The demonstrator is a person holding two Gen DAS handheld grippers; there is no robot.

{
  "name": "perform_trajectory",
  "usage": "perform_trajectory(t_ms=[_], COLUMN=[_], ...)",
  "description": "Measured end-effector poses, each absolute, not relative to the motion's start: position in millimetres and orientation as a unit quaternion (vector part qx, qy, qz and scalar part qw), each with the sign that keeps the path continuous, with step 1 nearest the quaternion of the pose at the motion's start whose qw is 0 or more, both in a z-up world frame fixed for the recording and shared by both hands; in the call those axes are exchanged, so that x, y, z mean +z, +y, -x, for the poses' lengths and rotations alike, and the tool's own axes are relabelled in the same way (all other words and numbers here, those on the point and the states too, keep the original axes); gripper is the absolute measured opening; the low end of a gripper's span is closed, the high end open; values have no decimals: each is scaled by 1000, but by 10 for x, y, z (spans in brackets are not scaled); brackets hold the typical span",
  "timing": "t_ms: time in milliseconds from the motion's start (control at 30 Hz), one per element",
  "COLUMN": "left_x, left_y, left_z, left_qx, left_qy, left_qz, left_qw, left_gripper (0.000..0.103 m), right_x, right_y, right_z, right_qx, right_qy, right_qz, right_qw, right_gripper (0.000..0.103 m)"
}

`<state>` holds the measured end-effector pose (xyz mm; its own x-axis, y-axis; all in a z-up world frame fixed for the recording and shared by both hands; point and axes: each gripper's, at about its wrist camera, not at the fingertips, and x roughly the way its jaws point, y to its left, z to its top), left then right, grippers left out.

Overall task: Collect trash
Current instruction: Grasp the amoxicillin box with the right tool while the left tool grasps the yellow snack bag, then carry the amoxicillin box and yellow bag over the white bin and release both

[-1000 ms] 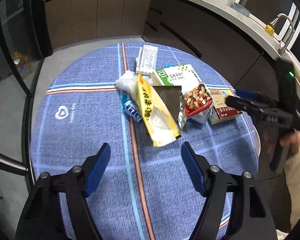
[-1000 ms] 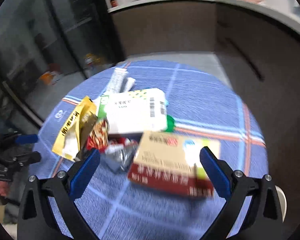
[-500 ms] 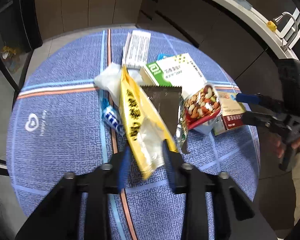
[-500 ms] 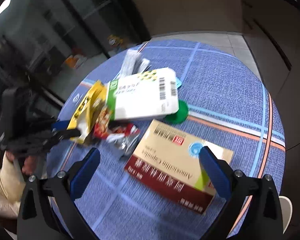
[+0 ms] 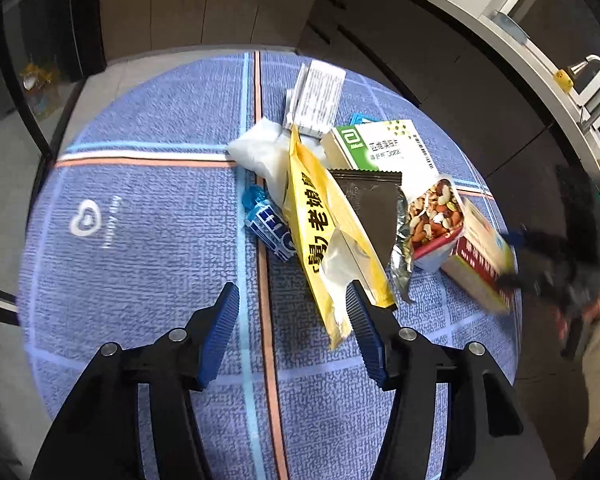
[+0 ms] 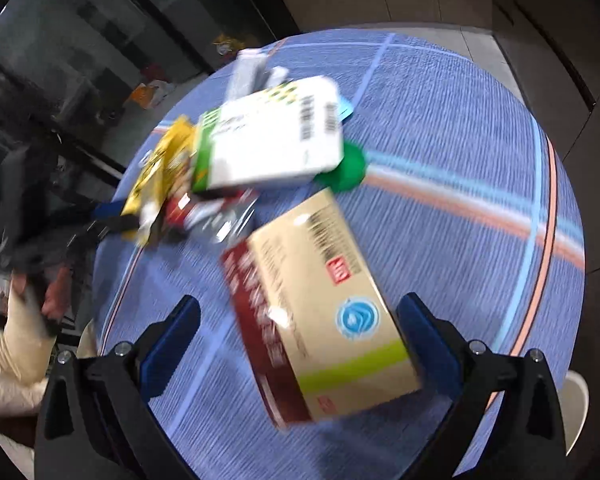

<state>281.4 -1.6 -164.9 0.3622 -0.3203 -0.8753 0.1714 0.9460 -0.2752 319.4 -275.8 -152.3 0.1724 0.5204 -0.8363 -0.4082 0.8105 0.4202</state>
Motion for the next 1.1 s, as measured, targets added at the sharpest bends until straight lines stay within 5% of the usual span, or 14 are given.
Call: perform_trajectory(t_ms=[100,233,400,467,533,1100], left_x=[-1709,-1723,-1709,-1710,-1731,-542], left_y=[-84,-132,-120,-79,-97,-117], left_z=[-2918,-2942,-2972,-2986,-2999,-2111], left_qx=[-159,-158,-159,-157,-159,-217], left_qy=[552,552,553,555,557,447], left_qz=[77,73,73,69,72,37], left_qw=[815,815,815,814,812,867], left_gripper=[41,40,19,8,1,0], right_x=[-1455,-1492,-1578,-1606,-1600,-659], right_y=[-2633,-2344,-2109,-2094,-2093,-2309], right_z=[-2932,-2777,-2684,-2666,-2645,-1758], right_qx=[291,258,201,180,166,138], right_qy=[546,530,513,515,513,420], right_qz=[-18,51,139,142,133,6], right_qw=[785,806,823,826,832,897], right_gripper=[100,100,98,78,77,77])
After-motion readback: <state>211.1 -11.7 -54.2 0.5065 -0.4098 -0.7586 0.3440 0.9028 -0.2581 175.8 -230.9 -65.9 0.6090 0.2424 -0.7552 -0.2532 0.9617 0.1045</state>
